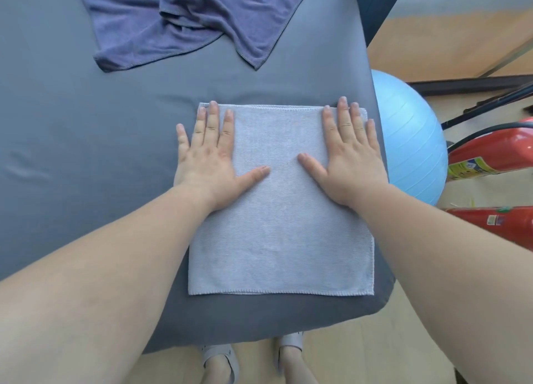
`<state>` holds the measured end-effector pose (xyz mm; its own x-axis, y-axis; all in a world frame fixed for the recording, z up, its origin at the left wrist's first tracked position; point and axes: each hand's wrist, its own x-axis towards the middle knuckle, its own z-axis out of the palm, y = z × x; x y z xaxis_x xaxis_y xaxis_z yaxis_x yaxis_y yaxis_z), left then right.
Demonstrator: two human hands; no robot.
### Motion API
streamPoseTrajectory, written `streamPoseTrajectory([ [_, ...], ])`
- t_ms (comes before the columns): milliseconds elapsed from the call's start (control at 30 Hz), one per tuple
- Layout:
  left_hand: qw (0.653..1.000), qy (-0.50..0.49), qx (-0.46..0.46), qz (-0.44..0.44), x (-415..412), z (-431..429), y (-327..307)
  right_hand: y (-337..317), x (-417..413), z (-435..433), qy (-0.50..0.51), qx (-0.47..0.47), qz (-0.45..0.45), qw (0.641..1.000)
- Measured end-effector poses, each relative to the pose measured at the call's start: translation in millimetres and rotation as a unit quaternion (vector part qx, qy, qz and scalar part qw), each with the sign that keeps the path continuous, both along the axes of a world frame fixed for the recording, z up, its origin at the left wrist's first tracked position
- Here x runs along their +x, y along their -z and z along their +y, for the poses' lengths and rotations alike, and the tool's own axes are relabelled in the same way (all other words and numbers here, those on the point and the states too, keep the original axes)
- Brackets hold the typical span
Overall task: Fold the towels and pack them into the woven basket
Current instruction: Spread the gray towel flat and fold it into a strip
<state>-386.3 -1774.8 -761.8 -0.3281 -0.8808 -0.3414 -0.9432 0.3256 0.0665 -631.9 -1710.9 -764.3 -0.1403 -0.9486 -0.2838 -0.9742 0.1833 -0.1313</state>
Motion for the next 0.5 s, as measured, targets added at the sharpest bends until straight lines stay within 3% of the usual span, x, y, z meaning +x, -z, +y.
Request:
streamPoseTrajectory([
  [200,1.0,0.012,0.007,-0.016,-1,-8,-5,-2,-6,-11,0.008,0.004,0.006,1.0],
  [367,0.991,0.037,-0.12,-0.045,-8,-41,-22,-10,-2,-30,0.011,-0.064,-0.004,0.998],
  [500,0.989,0.038,-0.118,-0.084,-15,-55,-31,-19,-11,-46,-0.011,-0.072,0.001,0.997],
])
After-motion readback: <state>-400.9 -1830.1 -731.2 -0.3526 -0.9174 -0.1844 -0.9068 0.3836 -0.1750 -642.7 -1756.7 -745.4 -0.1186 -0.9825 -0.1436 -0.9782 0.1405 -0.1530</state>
